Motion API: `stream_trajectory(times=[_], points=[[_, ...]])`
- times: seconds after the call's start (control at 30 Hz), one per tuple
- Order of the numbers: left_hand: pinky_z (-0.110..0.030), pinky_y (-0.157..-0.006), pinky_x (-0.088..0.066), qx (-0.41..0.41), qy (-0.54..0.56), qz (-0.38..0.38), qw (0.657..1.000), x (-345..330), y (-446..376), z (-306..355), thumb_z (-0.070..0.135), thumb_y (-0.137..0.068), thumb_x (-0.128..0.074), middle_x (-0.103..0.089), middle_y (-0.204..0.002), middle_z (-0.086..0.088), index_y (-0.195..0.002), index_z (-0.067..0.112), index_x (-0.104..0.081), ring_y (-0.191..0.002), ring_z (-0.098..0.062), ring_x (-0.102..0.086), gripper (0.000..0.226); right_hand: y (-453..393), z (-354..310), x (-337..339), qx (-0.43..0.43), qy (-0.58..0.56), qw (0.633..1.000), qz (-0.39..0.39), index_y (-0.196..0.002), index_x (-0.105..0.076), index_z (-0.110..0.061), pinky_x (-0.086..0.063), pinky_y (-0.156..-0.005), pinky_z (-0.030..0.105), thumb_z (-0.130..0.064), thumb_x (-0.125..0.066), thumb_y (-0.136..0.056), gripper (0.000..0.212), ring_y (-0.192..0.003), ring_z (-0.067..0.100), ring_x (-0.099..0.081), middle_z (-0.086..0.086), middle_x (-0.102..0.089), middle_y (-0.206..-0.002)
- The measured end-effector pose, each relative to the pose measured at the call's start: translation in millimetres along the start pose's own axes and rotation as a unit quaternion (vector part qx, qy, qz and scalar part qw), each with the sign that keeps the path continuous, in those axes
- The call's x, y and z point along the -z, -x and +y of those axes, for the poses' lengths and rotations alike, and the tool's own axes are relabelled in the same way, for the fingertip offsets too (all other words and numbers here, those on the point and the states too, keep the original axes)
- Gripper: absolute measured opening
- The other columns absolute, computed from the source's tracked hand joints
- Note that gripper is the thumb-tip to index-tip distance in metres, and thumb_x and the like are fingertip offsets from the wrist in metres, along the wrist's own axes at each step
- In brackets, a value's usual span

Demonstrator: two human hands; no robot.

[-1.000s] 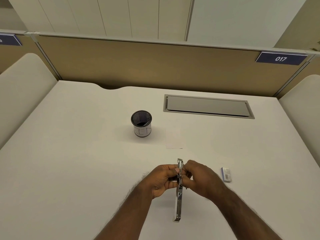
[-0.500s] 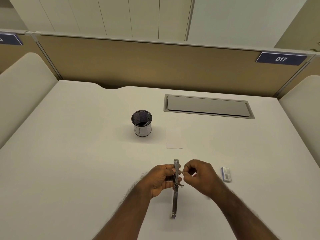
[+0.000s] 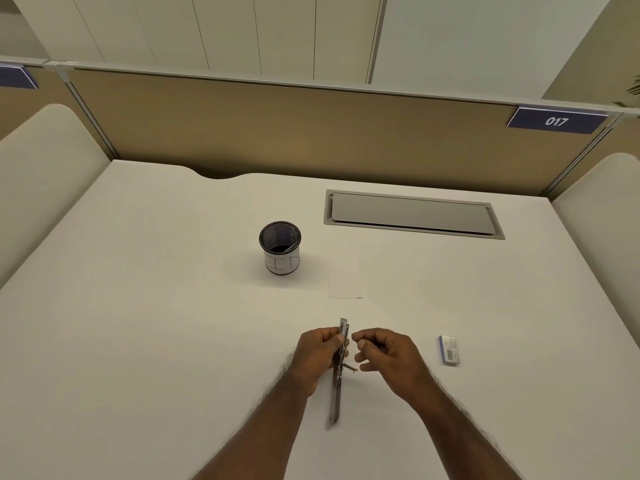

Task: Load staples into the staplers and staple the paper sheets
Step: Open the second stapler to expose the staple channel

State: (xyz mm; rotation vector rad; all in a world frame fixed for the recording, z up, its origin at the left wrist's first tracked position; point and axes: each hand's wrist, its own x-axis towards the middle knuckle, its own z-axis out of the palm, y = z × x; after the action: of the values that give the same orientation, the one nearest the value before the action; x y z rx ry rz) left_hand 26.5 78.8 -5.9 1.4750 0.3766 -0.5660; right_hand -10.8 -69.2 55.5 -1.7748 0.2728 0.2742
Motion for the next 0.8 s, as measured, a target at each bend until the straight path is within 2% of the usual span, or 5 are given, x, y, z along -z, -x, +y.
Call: stream_trajectory(times=[0.17,0.37,0.53,0.67,0.8], points=[[-0.027,-0.063,-0.054,-0.04,-0.087,0.065,0.993,-5.1,-4.2,-2.2,0.018,-0.089,-0.062,-0.076,-0.081,-0.004,-0.091,0.017,-0.077,-0.067,-0.017,-0.065,0.015,1.6,6.3,4.4,-0.009,0.014,1.0,0.012,-0.096,-0.073,-0.013,-0.06,-0.064,0.031,-0.005,-0.058,-0.091,0.018,-0.073,0.015,-0.071,0.005,-0.072,-0.081],[-0.027,-0.054,-0.046,-0.089,-0.287,0.118,0.946,-10.3,-8.1,-8.0,0.021,-0.084,-0.049,-0.066,-0.061,0.002,-0.07,0.017,-0.065,-0.056,-0.015,-0.057,0.022,6.5,9.1,5.0,-0.019,0.016,1.0,0.013,-0.096,-0.074,-0.014,-0.06,-0.063,0.03,-0.005,-0.059,-0.09,0.018,-0.073,0.013,-0.07,0.001,-0.072,-0.08],[-0.033,-0.057,-0.047,-0.092,-0.31,0.142,0.935,-17.5,-14.1,-8.6,0.027,-0.077,-0.051,-0.064,-0.069,-0.003,-0.068,0.015,-0.06,-0.063,-0.019,-0.058,0.017,8.0,9.7,6.3,-0.017,0.019,1.0,0.012,-0.094,-0.074,-0.018,-0.06,-0.063,0.03,-0.005,-0.059,-0.09,0.02,-0.074,0.016,-0.071,0.004,-0.073,-0.08],[-0.027,-0.051,-0.031,-0.093,-0.311,0.137,0.936,-18.7,-18.4,-10.0,0.025,-0.074,-0.05,-0.048,-0.063,0.001,-0.053,0.022,-0.039,-0.058,-0.017,-0.043,0.024,7.3,9.4,6.0,-0.017,0.013,1.0,0.019,-0.095,-0.074,-0.018,-0.06,-0.063,0.029,-0.006,-0.06,-0.09,0.019,-0.073,0.015,-0.071,0.004,-0.072,-0.081],[-0.028,-0.054,-0.033,-0.098,-0.332,0.134,0.929,-18.9,-20.2,-12.1,0.025,-0.075,-0.048,-0.047,-0.06,0.002,-0.055,0.019,-0.041,-0.059,-0.019,-0.041,0.022,6.3,8.2,4.0,-0.018,0.004,1.0,0.018,-0.094,-0.073,-0.021,-0.059,-0.062,0.026,-0.007,-0.062,-0.09,0.019,-0.072,0.014,-0.071,0.004,-0.073,-0.082]])
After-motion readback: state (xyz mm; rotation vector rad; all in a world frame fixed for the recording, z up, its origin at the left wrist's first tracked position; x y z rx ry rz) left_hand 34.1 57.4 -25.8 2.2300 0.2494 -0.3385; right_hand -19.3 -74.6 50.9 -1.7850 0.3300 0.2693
